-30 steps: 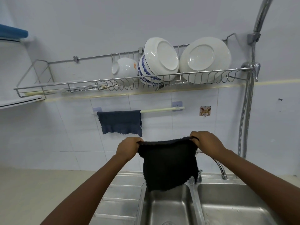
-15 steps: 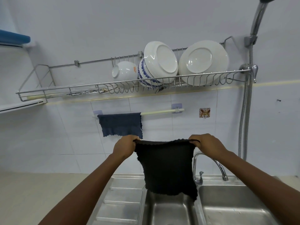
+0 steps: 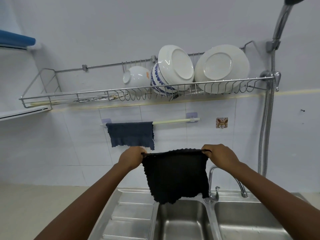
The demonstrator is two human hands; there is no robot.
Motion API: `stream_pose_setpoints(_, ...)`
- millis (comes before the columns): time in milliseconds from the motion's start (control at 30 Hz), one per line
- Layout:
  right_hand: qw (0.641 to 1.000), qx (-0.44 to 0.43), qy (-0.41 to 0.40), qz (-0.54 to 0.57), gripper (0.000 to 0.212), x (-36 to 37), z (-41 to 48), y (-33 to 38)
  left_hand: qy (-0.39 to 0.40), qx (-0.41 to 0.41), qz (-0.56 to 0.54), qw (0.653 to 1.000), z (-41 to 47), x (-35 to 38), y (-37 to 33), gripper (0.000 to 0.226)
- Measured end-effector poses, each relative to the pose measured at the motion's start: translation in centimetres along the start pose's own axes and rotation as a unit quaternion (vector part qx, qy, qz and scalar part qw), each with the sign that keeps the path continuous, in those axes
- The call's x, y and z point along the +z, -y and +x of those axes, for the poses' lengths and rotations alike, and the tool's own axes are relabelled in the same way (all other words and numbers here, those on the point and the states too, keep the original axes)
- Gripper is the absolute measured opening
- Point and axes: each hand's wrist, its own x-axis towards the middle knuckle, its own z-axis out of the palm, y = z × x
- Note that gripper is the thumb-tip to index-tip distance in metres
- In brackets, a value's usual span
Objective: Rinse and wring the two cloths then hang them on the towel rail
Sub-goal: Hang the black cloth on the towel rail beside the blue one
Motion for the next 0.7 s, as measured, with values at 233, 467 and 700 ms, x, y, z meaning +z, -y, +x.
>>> stream_pose_setpoints(233, 1.000, -0.001, -0.009, 0.024, 0.023, -1.9, 5.1, 2.6, 0.088, -0.030, 0.010, 0.996, 3.5, -3.4, 1.3, 0.041)
stream_pose_setpoints(467, 0.885, 0.133, -0.064, 0.441, 0.024, -4.6, 12.9, 6.2, 0.040, -0.143, -0.499, 0.854, 8.8, -8.7, 1.6, 0.023)
stream_pose_setpoints(700, 0.905, 0.069, -0.122, 0.402, 0.023, -2.9, 19.7, 5.8, -0.034, -0.080, -0.604, 0.793, 15.7, -8.3, 2.9, 0.030)
